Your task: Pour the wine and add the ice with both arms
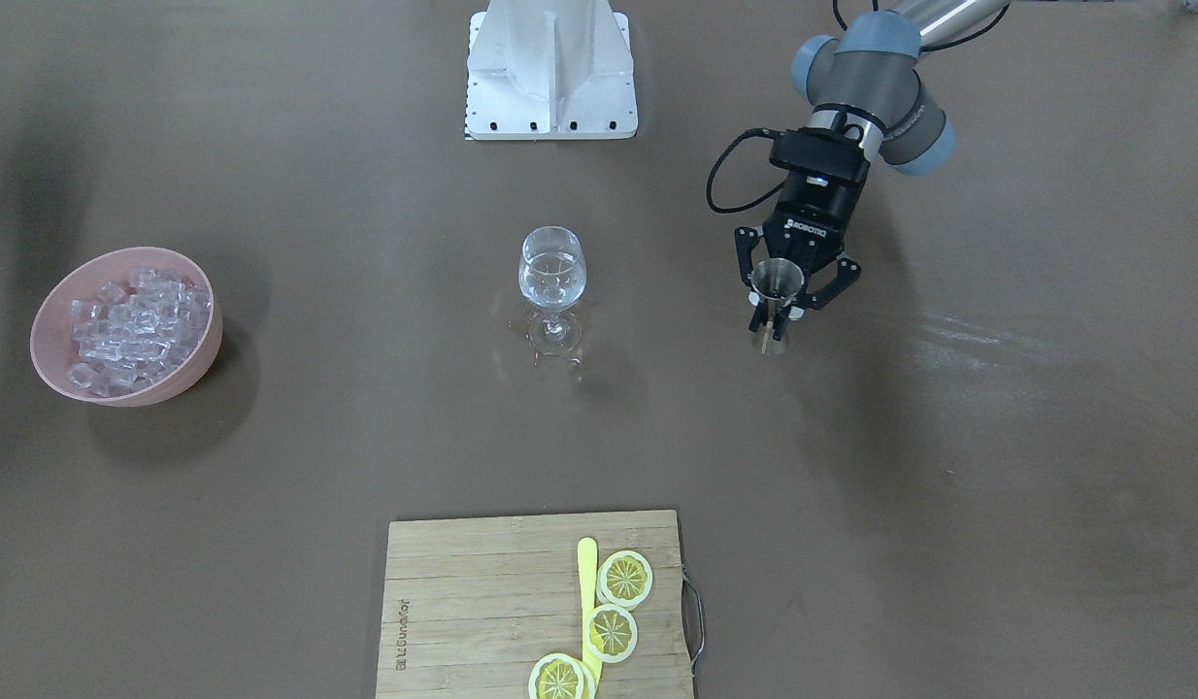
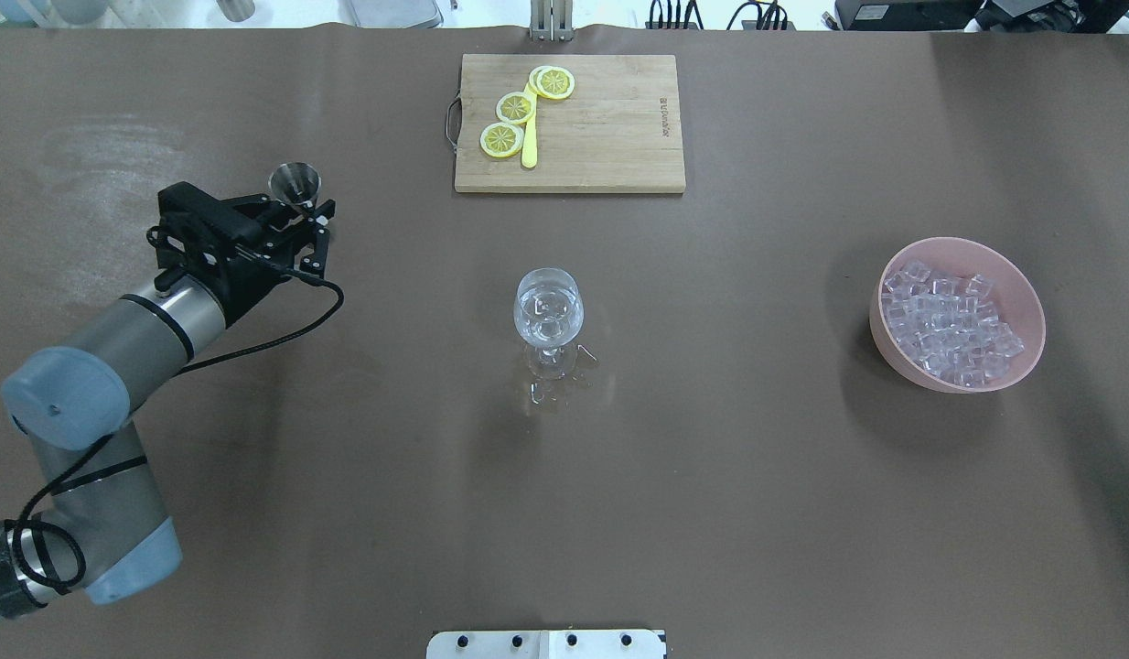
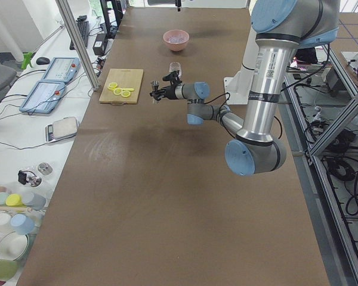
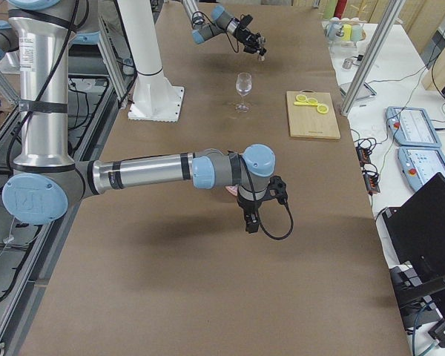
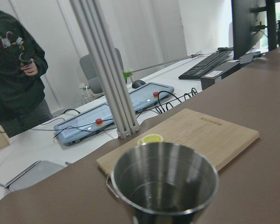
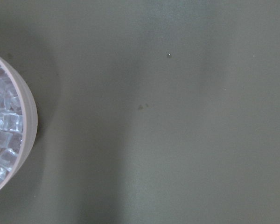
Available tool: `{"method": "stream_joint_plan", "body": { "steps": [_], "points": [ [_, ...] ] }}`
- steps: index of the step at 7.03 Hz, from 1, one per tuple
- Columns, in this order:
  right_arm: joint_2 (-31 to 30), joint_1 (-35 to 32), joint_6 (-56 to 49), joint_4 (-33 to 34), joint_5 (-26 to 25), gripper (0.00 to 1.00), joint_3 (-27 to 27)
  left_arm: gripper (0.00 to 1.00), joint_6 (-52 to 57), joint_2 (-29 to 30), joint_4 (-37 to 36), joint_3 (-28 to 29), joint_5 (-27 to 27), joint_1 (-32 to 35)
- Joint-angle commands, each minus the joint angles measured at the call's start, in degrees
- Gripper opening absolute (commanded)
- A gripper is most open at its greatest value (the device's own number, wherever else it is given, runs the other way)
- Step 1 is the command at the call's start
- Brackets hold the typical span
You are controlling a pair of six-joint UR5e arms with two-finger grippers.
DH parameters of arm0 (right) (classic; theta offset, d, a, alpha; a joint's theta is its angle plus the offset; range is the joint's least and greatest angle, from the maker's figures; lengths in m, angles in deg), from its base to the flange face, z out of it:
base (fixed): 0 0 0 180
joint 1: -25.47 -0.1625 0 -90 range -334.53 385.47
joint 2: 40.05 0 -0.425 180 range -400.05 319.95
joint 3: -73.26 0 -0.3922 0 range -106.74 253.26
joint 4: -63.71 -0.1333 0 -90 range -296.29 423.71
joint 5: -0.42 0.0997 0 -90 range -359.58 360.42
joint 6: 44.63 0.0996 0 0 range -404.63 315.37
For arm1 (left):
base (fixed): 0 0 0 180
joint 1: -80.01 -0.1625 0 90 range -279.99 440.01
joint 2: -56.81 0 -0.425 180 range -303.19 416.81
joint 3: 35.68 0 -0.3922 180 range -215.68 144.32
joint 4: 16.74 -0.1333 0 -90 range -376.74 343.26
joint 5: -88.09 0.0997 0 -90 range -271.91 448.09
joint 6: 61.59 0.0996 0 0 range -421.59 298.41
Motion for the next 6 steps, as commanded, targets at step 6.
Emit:
{"method": "stream_joint_plan", "body": {
  "steps": [6],
  "points": [
    [0.09,0.76,1.09,-0.09,0.0,1.0,-0.24,0.0,-20.2,-1.7,12.27,25.02,-28.1,19.6]
  ]
}}
